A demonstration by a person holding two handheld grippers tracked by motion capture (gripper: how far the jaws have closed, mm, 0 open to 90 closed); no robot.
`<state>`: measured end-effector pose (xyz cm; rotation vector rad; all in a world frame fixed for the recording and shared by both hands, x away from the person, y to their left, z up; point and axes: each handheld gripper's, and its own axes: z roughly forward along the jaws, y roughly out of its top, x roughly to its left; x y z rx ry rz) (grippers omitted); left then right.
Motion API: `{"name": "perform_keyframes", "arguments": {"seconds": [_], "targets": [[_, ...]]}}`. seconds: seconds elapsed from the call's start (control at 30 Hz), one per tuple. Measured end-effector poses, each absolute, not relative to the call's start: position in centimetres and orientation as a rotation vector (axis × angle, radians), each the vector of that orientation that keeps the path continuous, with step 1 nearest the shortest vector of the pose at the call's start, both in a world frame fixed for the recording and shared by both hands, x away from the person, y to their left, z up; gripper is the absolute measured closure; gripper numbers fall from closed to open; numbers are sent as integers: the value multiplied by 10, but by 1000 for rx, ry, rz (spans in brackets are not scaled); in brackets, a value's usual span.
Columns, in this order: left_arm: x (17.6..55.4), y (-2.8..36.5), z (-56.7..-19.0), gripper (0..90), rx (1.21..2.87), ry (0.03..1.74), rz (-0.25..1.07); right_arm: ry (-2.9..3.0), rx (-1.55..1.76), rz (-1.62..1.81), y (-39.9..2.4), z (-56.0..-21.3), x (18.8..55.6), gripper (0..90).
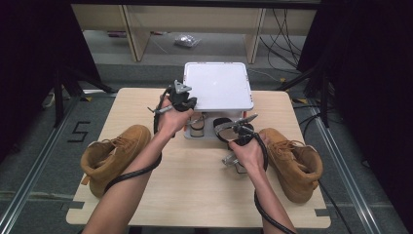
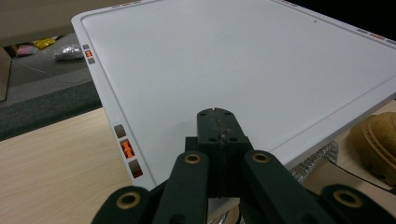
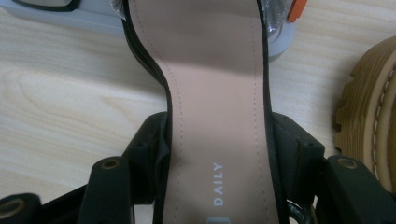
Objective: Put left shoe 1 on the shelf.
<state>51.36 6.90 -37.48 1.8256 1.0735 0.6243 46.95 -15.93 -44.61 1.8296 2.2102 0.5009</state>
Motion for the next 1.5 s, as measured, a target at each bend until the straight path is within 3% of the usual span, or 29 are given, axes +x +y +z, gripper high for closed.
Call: {"name": "perform_keyframes", "arguments": {"seconds": [1.5], "targets": [[514,69,-375,893,1827,1070,625,2214,1851,418,-149,-463,485,415]]}}
